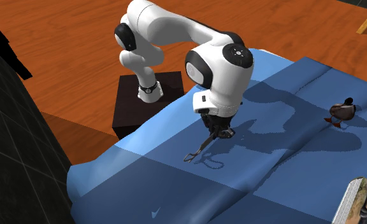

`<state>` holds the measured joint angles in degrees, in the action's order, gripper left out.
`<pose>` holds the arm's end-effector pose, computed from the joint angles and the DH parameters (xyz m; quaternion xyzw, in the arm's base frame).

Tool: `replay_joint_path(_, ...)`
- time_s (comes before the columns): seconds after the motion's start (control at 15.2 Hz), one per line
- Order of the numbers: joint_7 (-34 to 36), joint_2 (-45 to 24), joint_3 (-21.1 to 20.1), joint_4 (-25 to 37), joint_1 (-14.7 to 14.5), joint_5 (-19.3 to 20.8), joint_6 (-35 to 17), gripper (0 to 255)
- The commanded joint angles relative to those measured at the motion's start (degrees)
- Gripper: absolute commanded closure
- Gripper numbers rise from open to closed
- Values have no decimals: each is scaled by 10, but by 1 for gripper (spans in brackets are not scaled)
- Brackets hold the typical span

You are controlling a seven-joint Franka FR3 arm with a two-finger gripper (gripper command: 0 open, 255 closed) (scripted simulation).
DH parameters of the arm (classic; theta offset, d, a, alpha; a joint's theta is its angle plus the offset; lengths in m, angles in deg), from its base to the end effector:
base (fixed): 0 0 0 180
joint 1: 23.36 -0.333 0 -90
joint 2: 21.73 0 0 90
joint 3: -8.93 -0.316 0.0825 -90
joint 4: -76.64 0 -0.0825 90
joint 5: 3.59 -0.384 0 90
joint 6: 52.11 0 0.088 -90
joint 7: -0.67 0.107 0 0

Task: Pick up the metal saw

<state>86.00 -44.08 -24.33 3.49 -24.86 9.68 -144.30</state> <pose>0.5908 0.2937 0.5589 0.8984 -0.4391 0.0097 0.0046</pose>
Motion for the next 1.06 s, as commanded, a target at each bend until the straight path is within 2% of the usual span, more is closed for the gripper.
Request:
replay_joint_path(0.0,0,-3,0,17,-4,2,14,255)
replay_joint_path(0.46,-1,-28,1,109,-26,15,83,255)
replay_joint_path(0.86,-4,-66,6,221,-61,36,155,255)
replay_joint_path(0.99,-4,-67,6,224,-62,36,158,255)
